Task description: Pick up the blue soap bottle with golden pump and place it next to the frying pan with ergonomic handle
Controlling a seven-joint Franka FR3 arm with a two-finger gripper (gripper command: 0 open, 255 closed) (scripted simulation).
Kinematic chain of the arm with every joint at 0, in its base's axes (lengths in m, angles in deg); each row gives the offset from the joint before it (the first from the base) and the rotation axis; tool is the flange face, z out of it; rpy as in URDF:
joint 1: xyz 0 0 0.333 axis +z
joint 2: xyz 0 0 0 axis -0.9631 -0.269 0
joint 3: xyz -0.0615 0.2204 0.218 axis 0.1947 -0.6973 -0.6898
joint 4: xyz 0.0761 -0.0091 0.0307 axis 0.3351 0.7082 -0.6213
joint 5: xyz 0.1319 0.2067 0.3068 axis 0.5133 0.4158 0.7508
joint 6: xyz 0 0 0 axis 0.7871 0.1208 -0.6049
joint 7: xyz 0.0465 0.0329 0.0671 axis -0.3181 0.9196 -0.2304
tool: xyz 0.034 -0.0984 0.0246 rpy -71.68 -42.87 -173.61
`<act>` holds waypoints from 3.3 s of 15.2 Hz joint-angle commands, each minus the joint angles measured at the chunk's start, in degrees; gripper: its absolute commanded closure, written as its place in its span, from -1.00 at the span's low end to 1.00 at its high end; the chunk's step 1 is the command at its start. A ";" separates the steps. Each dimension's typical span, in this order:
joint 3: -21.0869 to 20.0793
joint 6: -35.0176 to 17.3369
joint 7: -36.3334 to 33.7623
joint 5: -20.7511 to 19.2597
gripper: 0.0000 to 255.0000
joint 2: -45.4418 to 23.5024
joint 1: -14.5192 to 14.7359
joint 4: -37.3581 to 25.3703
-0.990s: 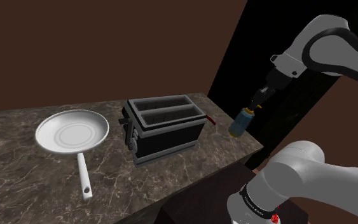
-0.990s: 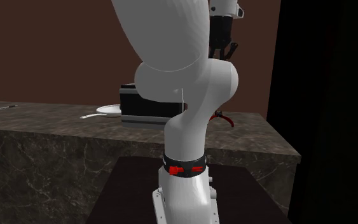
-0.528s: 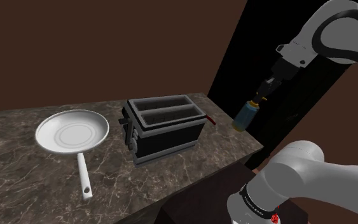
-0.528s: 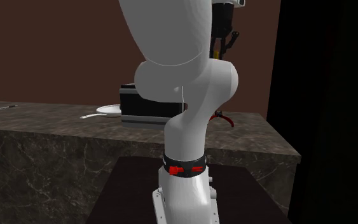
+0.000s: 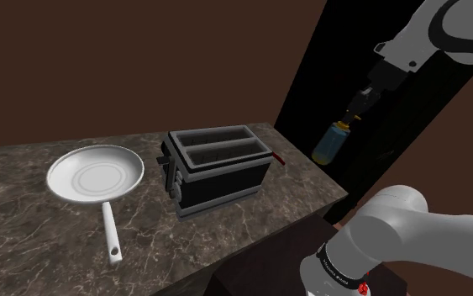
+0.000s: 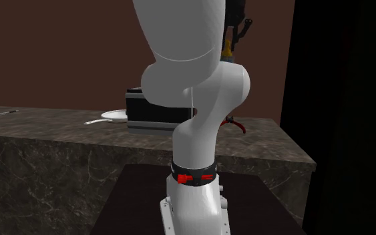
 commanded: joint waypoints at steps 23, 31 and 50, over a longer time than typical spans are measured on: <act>-24.30 -2.83 -20.67 18.72 1.00 -3.30 5.10 -1.23; -36.31 -8.48 -30.38 25.83 1.00 -10.20 6.39 -4.55; -72.46 -21.39 -57.39 22.48 1.00 -41.26 -5.40 -28.78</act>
